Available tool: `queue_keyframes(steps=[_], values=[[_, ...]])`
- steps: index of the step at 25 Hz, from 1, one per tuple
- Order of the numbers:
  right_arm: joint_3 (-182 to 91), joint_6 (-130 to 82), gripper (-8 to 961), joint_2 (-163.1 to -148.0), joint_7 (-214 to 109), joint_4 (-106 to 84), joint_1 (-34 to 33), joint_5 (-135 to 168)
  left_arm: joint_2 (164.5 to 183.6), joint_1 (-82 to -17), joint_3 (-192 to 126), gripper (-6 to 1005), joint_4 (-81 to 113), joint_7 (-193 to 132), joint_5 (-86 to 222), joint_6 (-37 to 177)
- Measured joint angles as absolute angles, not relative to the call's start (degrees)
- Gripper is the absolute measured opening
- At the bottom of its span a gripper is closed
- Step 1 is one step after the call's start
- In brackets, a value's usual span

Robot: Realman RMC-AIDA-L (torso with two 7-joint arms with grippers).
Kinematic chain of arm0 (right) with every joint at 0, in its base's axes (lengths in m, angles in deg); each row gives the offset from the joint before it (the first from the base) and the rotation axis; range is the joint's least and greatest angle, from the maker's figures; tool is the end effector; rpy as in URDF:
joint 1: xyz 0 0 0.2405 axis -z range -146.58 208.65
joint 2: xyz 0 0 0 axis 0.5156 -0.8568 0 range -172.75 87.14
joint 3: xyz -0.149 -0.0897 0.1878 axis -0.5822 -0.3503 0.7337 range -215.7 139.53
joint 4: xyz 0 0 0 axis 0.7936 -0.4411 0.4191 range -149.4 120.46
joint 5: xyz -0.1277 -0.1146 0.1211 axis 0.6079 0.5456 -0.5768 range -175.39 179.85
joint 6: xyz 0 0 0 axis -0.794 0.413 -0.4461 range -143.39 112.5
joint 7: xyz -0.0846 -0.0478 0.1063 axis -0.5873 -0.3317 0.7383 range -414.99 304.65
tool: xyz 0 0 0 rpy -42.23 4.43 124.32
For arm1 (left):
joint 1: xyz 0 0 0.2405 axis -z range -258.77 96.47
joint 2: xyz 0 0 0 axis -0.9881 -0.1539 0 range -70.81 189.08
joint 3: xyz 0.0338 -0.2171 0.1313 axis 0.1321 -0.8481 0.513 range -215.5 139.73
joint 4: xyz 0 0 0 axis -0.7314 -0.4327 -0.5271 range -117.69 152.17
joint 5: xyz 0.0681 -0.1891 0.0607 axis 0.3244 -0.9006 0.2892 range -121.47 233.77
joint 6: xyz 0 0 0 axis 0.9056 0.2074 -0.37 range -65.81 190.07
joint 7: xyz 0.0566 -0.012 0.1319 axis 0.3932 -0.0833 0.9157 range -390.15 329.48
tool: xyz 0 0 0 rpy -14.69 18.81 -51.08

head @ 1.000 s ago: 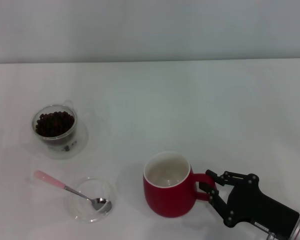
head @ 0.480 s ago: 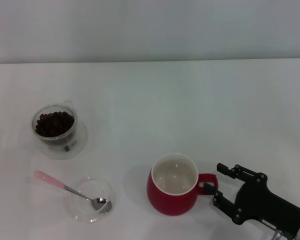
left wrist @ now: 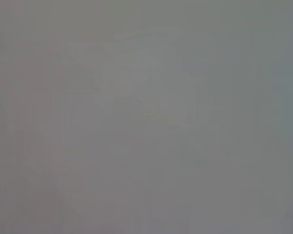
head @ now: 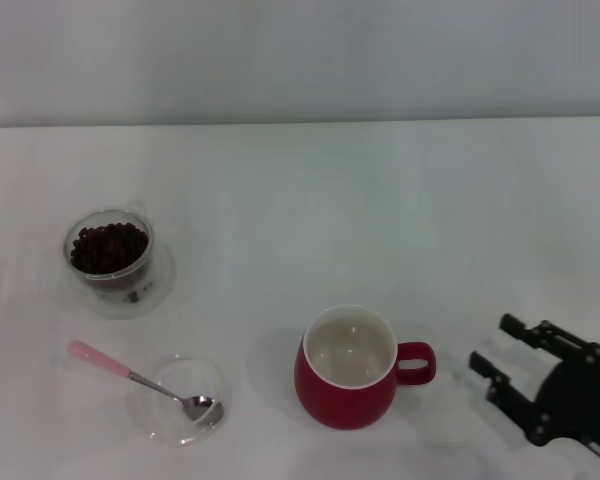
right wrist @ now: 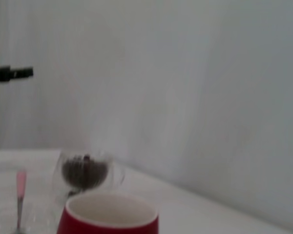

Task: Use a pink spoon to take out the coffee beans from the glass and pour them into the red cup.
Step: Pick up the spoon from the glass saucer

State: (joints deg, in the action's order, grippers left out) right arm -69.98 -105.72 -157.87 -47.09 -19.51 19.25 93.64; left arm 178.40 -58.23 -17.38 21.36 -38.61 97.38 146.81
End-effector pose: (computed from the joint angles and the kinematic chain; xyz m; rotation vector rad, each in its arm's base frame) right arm 0.3497 0.1860 -0.0419 -2.1569 0.2805 0.7284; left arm -0.3677 0.2863 0.0486 -1.1654 -0.4869 -0.7126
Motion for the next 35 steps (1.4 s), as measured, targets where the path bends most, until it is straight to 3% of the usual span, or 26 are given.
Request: queue_keyframes(steps=[15, 35], values=[[-66.61, -123.65, 528, -157.83, -46.79, -13.82, 23.13, 83.00, 178.56, -63.60, -14.56, 888, 21.88, -60.63, 97.95, 153.70], [-57.96, -122.90, 528, -157.58, -45.23, -8.07, 16.15, 62.38, 178.89, -71.44, 8.62, 887, 23.93, -91.64, 98.64, 163.61]])
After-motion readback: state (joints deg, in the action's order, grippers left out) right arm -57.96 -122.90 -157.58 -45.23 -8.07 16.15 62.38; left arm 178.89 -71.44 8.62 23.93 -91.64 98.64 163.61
